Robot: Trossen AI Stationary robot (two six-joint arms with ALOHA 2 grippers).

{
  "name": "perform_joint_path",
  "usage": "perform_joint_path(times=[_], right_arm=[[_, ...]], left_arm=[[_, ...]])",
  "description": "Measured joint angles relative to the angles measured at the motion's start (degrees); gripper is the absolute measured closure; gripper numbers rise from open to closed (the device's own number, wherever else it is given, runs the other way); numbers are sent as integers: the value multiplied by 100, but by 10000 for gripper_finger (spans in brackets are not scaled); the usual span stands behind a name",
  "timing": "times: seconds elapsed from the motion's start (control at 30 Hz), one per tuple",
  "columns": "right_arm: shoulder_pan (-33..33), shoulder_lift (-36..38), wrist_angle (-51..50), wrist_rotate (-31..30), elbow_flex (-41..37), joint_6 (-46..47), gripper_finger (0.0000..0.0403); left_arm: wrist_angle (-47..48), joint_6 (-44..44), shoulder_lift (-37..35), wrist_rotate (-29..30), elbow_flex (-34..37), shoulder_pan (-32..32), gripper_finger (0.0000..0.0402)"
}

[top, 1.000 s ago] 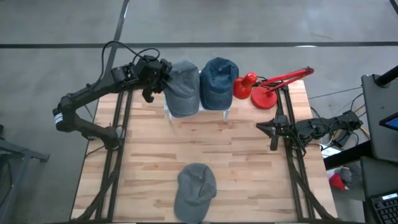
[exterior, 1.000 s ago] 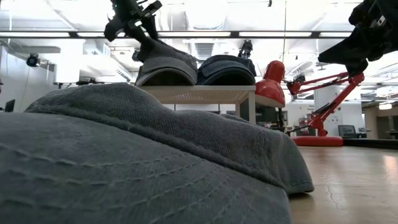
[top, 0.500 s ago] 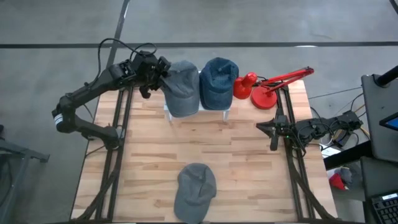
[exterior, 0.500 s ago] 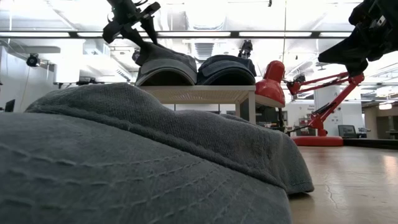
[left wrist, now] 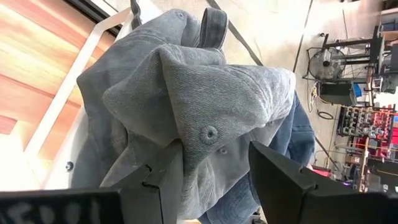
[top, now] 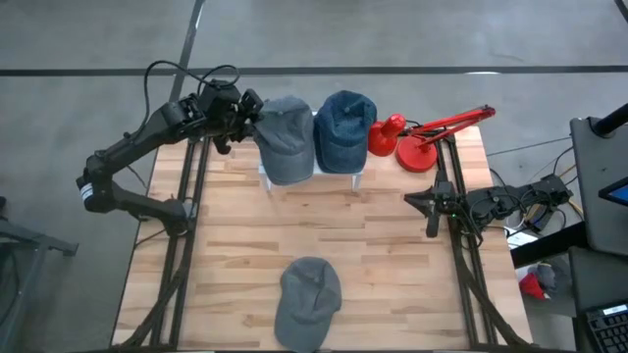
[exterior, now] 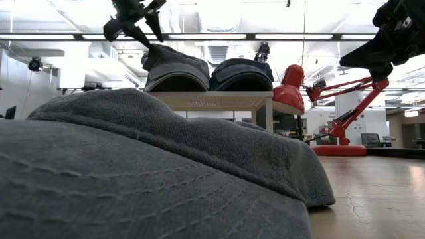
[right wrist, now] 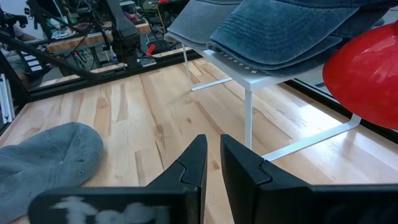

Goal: Pick & Place hat
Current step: Stack the left gray cap on the gray cap on the shelf, then stack the gray cap on the gray cap on the shelf

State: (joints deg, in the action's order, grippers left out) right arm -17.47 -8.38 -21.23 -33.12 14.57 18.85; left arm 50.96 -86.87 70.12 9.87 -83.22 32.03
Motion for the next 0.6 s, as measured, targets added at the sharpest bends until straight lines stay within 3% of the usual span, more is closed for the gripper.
perform_joint_path(times=[0.6], right_arm=[[0, -1, 0, 0, 0, 0, 360]], left_arm=[[186, 31, -332, 4, 0, 37, 229]])
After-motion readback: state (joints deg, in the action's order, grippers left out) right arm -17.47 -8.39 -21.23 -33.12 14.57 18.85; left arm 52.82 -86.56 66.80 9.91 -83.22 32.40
